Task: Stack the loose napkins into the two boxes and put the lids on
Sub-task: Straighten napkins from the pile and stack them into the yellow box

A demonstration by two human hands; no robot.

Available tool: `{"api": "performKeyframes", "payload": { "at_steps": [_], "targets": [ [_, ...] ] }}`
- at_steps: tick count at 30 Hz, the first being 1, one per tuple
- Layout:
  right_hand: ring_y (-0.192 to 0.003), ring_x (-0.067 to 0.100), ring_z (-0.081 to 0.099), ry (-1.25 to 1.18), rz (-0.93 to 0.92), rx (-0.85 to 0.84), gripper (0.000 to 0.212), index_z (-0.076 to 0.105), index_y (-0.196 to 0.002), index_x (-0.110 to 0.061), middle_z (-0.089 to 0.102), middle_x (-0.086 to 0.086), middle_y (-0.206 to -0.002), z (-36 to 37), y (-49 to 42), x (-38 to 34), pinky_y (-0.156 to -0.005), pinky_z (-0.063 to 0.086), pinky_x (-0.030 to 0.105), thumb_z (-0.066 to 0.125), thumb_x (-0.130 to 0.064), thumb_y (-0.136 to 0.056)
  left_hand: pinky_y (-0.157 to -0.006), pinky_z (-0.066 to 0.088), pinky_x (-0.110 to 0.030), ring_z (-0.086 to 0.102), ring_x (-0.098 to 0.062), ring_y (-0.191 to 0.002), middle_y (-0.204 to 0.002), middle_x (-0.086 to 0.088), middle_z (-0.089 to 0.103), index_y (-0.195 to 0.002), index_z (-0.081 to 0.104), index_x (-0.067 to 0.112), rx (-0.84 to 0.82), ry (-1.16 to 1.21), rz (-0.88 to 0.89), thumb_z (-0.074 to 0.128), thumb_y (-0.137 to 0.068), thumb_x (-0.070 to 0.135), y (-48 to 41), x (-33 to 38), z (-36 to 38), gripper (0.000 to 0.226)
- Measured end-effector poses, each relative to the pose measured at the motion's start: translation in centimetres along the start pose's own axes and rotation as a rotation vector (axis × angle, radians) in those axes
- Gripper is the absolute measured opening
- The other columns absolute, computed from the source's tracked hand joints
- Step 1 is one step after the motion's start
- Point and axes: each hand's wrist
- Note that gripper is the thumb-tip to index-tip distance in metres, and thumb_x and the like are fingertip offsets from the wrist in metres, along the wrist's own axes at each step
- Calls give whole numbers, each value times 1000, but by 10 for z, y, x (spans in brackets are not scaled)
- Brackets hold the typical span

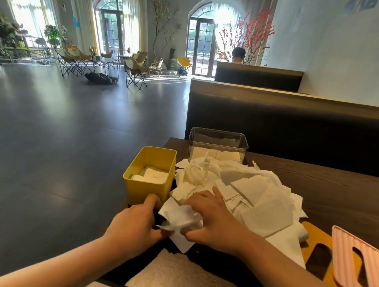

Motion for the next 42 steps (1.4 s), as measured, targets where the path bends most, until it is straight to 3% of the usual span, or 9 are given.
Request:
{"api": "performKeyframes", "payload": {
  "at_steps": [5, 11, 16, 20, 26, 30, 36, 40, 42],
  "targets": [
    [-146, 2, 23, 122, -78, 38, 46, 64, -127, -30, 46, -17, -150, 5, 19, 7, -126, -15, 40, 73, -49, -86, -90, 56, -25, 62, 2, -111, -127, 24, 63, -143, 42, 50, 13, -23, 168, 68, -87, 69, 0, 2, 1, 64],
    [-145, 6, 31, 85, 0, 196, 50, 61, -127, -32, 47, -14, -148, 16, 28, 16, -128, -6, 41, 67, -52, -81, -83, 57, -24, 57, -1, -100, -116, 20, 53, -128, 68, 36, 107, 13, 245, 66, -86, 64, 0, 3, 8, 50],
    [-135, 2, 31, -5, 80, 214, 71, 40, -146, -38, 47, -14, -144, 13, 23, 10, -130, 5, 40, 76, -37, -85, -91, 58, -30, 58, 0, -109, -121, 23, 55, -119, 73, 37, 72, 191, 304, 71, -90, 50, -3, 7, 8, 32],
    [-127, 9, 40, -145, 137, 208, 74, 37, -144, -52, 50, -11, -137, 10, 11, 7, -112, 38, 34, 78, -37, -84, -89, 58, -33, 63, -6, -109, -120, 25, 61, -107, 72, 34, 74, 369, 319, 80, -90, 25, -5, 17, 10, 21],
    [-108, -2, 62, -536, 241, 445, 41, 62, -118, -40, 67, -26, -110, 7, 3, 7, -85, 48, 11, 80, -20, -87, -82, 62, -32, 72, -14, -90, -94, 6, 75, -103, 74, 21, 84, 796, 100, 75, -95, 13, -12, 45, 1, 11],
    [-107, 7, 65, -633, 278, 540, 27, 66, -112, -38, 70, -21, -108, 7, 2, 12, -93, 56, 25, 78, -23, -93, -79, 65, -35, 76, -19, -94, -97, 3, 77, -108, 71, 18, 118, 1008, -12, 76, -94, 18, -22, 60, 3, 15],
    [-101, 10, 72, -919, 397, 545, 40, 59, -124, -33, 70, -2, -118, -5, 2, 18, -83, 63, 30, 78, -18, -92, -83, 64, -43, 77, -18, -97, -101, 5, 79, -115, 69, 21, 210, 1199, -65, 77, -87, 27, -34, 78, -3, 29],
    [-109, 32, 73, -1150, 432, 459, 46, 64, -128, -21, 74, 11, -119, -8, 7, 24, -97, 59, 55, 74, -40, -88, -83, 65, -47, 78, -21, -95, -101, 3, 80, -119, 66, 24, 223, 1357, -170, 73, -91, 31, -44, 88, -11, 30],
    [-109, 33, 73, -1220, 445, 402, 54, 65, -127, -16, 75, 11, -118, -5, 10, 23, -97, 59, 55, 70, -46, -83, -85, 64, -48, 78, -22, -96, -103, 2, 80, -121, 66, 24, 178, 1467, -237, 71, -94, 31, -49, 93, -12, 29]
  ]
}}
Point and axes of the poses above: each hand's wrist, its own y-axis away from the middle knuckle, its own z-axis out of the palm, x = y × z
